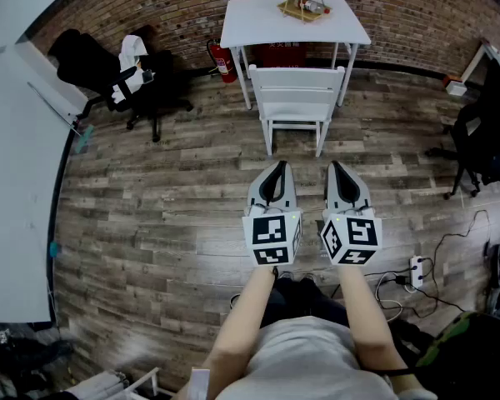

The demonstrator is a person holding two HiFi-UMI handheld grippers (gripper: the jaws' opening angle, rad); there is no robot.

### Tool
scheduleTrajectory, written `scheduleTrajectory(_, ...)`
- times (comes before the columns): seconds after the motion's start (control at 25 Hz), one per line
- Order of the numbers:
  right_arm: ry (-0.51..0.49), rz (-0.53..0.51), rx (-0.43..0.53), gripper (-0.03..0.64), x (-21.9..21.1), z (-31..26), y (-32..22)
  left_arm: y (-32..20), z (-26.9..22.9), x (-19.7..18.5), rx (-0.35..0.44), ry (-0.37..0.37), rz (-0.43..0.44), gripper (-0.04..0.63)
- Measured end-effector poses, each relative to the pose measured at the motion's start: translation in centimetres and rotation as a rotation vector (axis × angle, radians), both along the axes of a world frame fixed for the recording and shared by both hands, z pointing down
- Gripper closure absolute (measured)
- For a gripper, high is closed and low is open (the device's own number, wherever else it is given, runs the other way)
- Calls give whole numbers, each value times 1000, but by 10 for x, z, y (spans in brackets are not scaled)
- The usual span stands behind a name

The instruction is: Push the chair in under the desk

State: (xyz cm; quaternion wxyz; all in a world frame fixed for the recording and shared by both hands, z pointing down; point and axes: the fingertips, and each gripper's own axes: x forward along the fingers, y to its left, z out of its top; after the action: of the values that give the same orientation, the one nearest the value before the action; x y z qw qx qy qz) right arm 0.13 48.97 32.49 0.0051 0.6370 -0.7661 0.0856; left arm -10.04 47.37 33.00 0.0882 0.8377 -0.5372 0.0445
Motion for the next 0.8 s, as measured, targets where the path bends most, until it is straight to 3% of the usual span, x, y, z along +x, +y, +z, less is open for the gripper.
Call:
scheduleTrajectory(0.56,3,-20,4,601,-1,-3,5,3,-3,2,6,-3,5,580)
scheduleTrajectory(0.8,43,-30,21,601,18,-3,1,-5,2,10,-4,-6,-6,578)
